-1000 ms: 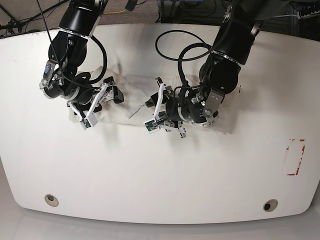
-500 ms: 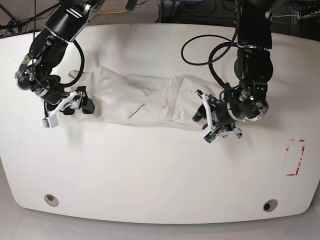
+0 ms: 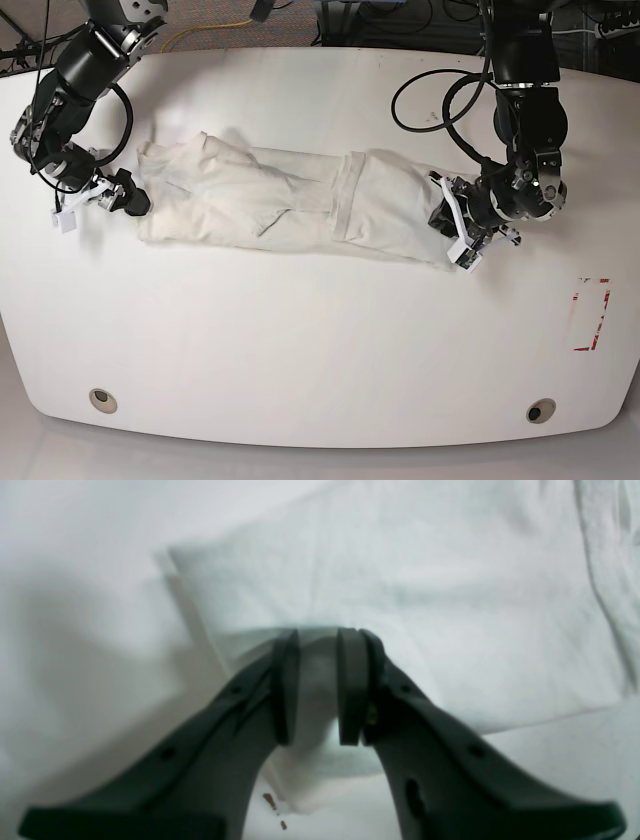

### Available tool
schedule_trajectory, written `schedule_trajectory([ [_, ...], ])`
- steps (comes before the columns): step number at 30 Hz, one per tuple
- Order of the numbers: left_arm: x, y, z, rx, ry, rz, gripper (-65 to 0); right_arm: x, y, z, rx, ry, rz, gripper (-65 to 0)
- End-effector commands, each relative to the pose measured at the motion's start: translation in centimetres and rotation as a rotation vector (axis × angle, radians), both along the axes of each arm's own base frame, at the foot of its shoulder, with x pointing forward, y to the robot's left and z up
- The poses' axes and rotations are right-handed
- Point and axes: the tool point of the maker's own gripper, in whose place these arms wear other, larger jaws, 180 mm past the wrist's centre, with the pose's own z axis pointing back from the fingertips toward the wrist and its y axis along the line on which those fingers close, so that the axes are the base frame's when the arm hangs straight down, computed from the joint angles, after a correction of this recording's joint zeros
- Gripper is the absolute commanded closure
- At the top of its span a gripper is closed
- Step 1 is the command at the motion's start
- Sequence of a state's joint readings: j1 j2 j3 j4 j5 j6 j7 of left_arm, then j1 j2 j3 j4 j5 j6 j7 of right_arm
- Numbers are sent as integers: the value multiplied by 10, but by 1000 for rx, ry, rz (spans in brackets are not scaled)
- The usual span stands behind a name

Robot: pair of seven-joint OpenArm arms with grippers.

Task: Fold the T-shirt properly
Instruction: 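Grasp the ends of the folded shirt with both grippers, then fold the end held by the right gripper toward the left gripper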

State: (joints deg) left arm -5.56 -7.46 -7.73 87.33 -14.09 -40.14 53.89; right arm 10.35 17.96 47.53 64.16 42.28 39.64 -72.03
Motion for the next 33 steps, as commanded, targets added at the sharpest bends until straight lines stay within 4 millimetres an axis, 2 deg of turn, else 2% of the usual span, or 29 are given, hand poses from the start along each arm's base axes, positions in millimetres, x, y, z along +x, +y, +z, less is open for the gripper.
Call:
schedule_trajectory([
  [1,5,14,-5,-13,14,46,-108,10,14,3,10,-23,38,-510],
  [9,4,18,-10,-28,21,63,-108,8,82,-3,71,-53,107,-509],
  [12,3,18,-10,-33,21,67,-108,9,95,1,77,-69,119,-506],
  [13,2,19,-11,-33,25,71,-108,8,96,3,70,-75,120,-487],
  [15,3,20,-10,-47,21,91,-108,9,95,9,48,-95,121,-407],
  [16,2,18,-10,-60,26,100,-108,10,93,12,37,-104,121,-339],
  [17,1,18,-12,-66,38,114,-108,11,92,16,27,-116,121,-236],
  [20,-3,18,-17,-69,77,134,-108,13,86,26,-8,-140,121,-22],
  [21,-4,12,-18,-81,85,133,-108,14,84,30,-21,-151,122,0],
  [24,-5,-5,-19,-113,92,124,-108,18,78,42,-68,-180,131,0],
  [29,-8,-27,-23,-154,119,115,-108,27,86,70,-165,-240,214,0],
  [33,-13,-52,-24,-203,142,103,-110,35,107,100,-248,-324,299,0],
])
